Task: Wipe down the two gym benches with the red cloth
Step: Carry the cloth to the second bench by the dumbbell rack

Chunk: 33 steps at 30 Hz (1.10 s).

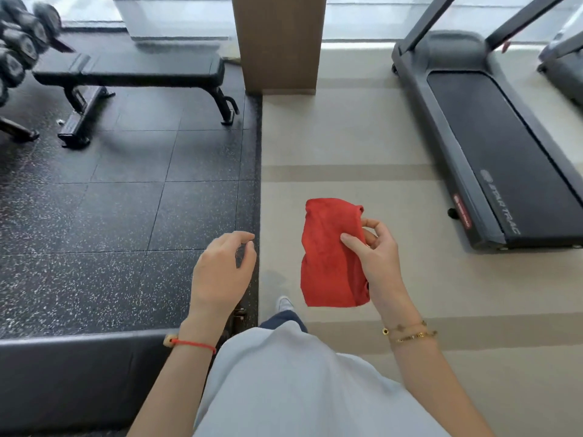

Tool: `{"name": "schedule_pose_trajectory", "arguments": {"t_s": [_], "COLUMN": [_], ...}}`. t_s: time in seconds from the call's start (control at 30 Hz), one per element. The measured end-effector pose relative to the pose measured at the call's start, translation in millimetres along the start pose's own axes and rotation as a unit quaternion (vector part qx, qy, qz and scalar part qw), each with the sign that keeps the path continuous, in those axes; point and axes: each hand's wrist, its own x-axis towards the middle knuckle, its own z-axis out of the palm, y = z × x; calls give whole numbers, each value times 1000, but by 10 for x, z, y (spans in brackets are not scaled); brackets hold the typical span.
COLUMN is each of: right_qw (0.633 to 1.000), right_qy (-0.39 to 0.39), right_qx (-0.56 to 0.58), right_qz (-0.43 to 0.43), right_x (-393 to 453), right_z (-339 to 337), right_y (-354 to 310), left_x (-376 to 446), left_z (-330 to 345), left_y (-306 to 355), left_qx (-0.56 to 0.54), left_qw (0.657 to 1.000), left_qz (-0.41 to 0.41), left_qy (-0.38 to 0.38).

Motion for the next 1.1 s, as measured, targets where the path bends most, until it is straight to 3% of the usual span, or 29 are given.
{"name": "schedule_pose_trajectory", "arguments": {"t_s": [0.23,0.67,1.1], "right_qw": [999,994,965], "right_qy": [-38,-102,-241], "right_qx": [-2,-40,-106], "right_qz": [-13,17,-7], "right_x": [1228,3374,5603], "right_z": [657,1713,3066], "right_y": [-524,-908,-1742], "left_x": [1315,3362,5493], "left_z": [-31,178,222], "left_y": [-15,-282,-366], "left_qx": [16,34,33], "left_qw": [999,995,972], "left_qz": [30,-73,-175], "left_qy": [22,65,156]}}
